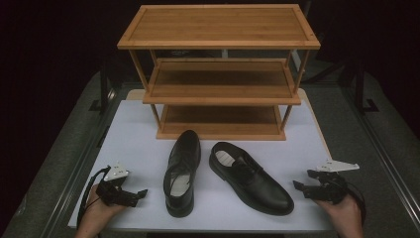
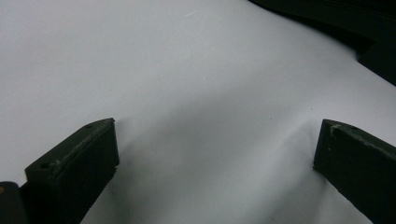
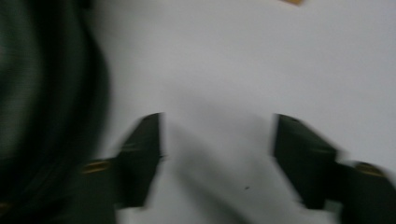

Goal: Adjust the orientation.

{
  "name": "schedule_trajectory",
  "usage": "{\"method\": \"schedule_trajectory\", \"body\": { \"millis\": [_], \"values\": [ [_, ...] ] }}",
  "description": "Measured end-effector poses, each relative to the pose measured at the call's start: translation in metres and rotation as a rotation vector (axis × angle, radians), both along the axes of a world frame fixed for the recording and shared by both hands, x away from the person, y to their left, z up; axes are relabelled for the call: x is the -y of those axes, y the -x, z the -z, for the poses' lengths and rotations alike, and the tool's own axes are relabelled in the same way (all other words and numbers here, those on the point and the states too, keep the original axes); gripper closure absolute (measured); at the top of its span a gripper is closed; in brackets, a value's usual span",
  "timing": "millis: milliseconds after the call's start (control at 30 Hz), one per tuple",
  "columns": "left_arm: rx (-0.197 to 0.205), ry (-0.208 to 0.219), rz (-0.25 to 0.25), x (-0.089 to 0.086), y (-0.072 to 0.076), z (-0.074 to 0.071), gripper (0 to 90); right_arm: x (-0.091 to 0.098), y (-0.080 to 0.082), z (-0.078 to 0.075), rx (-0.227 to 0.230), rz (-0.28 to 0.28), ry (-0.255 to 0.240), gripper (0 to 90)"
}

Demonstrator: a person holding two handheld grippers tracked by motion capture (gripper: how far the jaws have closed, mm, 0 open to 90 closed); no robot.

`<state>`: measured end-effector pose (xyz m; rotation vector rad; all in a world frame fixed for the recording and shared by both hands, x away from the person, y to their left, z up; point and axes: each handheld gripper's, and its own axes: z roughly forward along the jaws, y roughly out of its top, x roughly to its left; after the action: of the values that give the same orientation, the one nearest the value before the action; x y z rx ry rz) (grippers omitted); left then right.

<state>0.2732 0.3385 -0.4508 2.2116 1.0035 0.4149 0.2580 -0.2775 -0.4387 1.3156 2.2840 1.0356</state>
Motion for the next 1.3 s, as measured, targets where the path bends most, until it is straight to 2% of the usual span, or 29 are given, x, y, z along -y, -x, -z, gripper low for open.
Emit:
{"method": "schedule_trajectory", "body": {
  "millis": [33,133,200,300,333,400,533,700,833,933,967,1300],
  "values": [
    [0.0,0.0,0.0,0.0,0.0,0.0,0.0,0.0,0.003,-0.004,0.003,-0.008,-0.015,51.1],
    [0.0,0.0,0.0,0.0,0.0,0.0,0.0,-0.003,0.013,-0.015,-0.006,-0.053,-0.047,77.8],
    [0.0,0.0,0.0,0.0,0.0,0.0,0.0,-0.006,0.02,-0.021,-0.002,-0.084,-0.064,89.5],
    [0.0,0.0,-0.001,0.0,0.0,0.0,0.0,-0.011,0.025,-0.027,-0.002,-0.112,-0.08,89.7],
    [0.0,0.001,0.0,0.0,0.0,0.0,0.0,-0.017,0.032,-0.032,0.001,-0.151,-0.107,89.7],
    [0.0,0.001,-0.001,0.0,0.0,0.0,0.0,-0.019,0.034,-0.034,0.004,-0.163,-0.12,89.7],
    [0.0,0.001,-0.001,0.0,0.0,0.0,0.0,-0.03,0.044,-0.038,0.01,-0.23,-0.172,89.7],
    [0.001,0.0,-0.001,0.0,0.0,0.0,0.0,-0.039,0.053,-0.037,0.002,-0.278,-0.179,89.8],
    [0.0,0.001,-0.001,0.0,0.0,0.0,0.0,-0.042,0.059,-0.031,-0.015,-0.299,-0.183,89.8],
    [0.0,0.001,-0.001,0.0,0.0,0.0,0.0,-0.044,0.058,-0.027,-0.03,-0.302,-0.162,89.8],
    [0.0,0.001,-0.001,0.0,0.0,0.0,0.0,-0.044,0.058,-0.026,-0.032,-0.304,-0.178,89.9],
    [0.001,0.001,-0.001,0.0,0.0,0.0,0.0,-0.042,0.056,-0.025,-0.032,-0.297,-0.177,89.9]
  ]
}}
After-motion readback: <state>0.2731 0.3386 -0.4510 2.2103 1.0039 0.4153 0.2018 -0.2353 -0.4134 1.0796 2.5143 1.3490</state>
